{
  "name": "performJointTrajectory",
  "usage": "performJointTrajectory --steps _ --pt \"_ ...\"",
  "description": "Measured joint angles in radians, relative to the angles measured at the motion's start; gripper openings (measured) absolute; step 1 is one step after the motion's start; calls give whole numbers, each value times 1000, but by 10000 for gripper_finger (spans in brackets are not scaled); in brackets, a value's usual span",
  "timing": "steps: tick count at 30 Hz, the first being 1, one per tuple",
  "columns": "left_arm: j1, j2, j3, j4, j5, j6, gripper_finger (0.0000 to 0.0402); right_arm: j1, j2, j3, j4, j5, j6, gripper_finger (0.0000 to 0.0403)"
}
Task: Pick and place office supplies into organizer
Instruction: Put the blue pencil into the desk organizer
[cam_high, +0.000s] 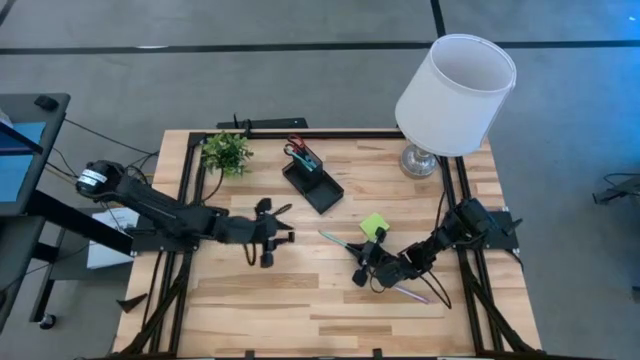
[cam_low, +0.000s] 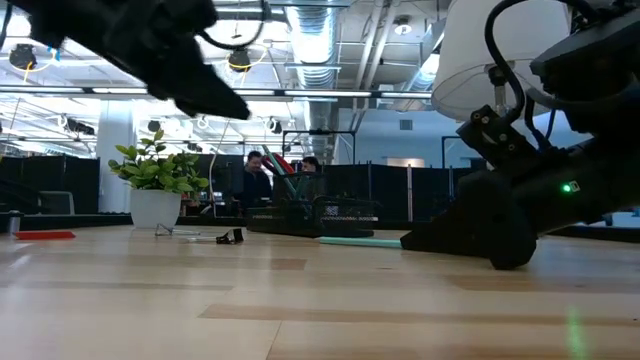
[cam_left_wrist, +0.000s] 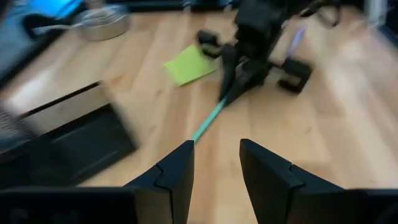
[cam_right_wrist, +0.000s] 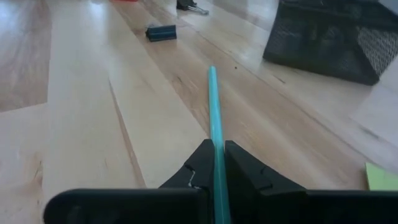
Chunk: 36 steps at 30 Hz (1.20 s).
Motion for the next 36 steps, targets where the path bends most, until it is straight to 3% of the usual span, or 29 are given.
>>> performJointTrajectory --steps 4,7,9,14,19,27,36 --pt "51 151 1 235 138 49 125 -8 2 -1 75 4 -106 18" --pt "63 253 2 411 163 128 125 -14 3 -1 111 11 -162 11" --pt "76 311 23 433 165 189 125 -16 3 -1 115 16 -165 12" --pt "94 413 130 275 183 398 125 -32 3 0 134 13 -164 25" --pt "105 476 303 23 151 578 136 -50 2 0 138 -25 -162 10" --pt "141 574 510 -208 198 621 188 -42 0 2 146 -28 -156 25" --pt "141 729 604 -212 144 657 200 -31 -1 3 180 -26 -176 19"
